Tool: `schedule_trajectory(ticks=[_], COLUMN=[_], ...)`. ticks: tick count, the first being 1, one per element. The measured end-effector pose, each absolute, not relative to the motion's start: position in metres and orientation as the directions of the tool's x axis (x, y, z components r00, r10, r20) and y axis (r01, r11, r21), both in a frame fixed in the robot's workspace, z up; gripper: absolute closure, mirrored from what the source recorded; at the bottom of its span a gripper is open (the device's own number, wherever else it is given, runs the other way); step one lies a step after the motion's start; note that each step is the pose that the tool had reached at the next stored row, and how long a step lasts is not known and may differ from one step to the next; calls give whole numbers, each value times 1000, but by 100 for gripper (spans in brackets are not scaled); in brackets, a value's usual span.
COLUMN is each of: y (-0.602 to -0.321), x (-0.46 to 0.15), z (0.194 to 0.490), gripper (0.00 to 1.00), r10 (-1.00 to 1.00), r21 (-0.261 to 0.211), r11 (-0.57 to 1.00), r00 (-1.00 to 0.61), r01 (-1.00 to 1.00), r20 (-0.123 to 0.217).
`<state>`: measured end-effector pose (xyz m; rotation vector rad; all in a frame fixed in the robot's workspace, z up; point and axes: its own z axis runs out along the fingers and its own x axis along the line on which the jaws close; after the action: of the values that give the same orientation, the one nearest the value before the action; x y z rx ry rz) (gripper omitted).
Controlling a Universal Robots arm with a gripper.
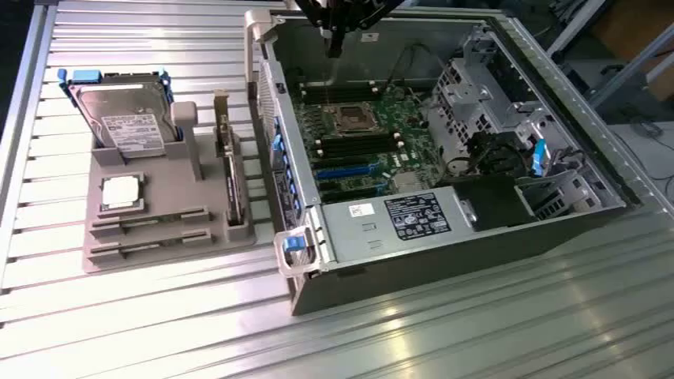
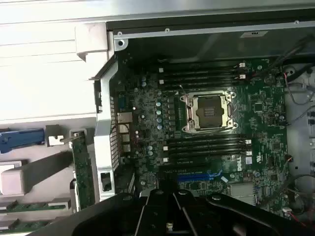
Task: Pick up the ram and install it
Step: 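Reach for the ram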
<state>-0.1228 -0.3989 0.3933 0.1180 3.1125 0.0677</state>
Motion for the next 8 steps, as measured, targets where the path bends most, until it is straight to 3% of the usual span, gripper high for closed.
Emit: schedule_trajectory(ticks=[8], y=[-399], x=[-151], z=[393], gripper=[89], r10=[76], r21=[44], r11=[996], r00=[-997], r01=[75], r20=[-24])
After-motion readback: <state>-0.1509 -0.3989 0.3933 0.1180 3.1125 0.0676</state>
